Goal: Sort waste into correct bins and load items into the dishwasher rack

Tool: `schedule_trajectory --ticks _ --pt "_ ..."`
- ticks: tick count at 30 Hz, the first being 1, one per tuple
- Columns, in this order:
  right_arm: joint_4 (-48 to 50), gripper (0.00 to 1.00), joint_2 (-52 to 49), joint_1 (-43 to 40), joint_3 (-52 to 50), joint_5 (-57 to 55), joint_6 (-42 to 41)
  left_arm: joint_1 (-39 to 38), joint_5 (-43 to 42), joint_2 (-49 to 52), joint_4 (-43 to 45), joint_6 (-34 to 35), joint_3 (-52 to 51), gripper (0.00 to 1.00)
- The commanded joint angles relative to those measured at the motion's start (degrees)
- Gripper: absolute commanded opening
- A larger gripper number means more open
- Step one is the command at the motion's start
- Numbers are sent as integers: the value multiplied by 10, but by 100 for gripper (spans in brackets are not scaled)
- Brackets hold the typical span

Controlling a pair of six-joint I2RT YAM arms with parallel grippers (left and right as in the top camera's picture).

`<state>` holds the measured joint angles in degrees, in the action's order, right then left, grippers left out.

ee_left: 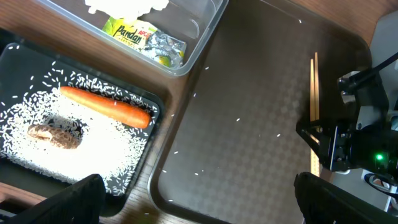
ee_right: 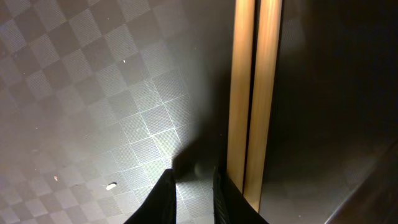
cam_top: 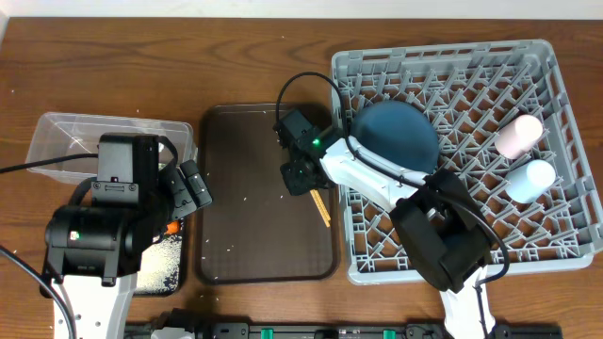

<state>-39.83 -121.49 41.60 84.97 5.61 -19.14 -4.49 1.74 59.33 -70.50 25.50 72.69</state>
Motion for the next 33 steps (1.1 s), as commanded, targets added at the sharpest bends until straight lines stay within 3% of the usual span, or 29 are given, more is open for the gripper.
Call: schedule_trajectory --ticks 1,15,19,27,33 --pt "-3 19 -9 9 1 -11 17 3 9 2 -2 1 3 98" --pt "-14 19 11 10 1 -69 0 3 9 2 -2 1 3 98" --pt "-4 22 24 16 2 -37 56 3 9 2 -2 1 3 98" --pt "-19 25 60 17 2 -101 -33 3 9 2 -2 1 3 98" --pt "-29 27 54 17 0 -136 -47 3 9 2 -2 1 3 98"
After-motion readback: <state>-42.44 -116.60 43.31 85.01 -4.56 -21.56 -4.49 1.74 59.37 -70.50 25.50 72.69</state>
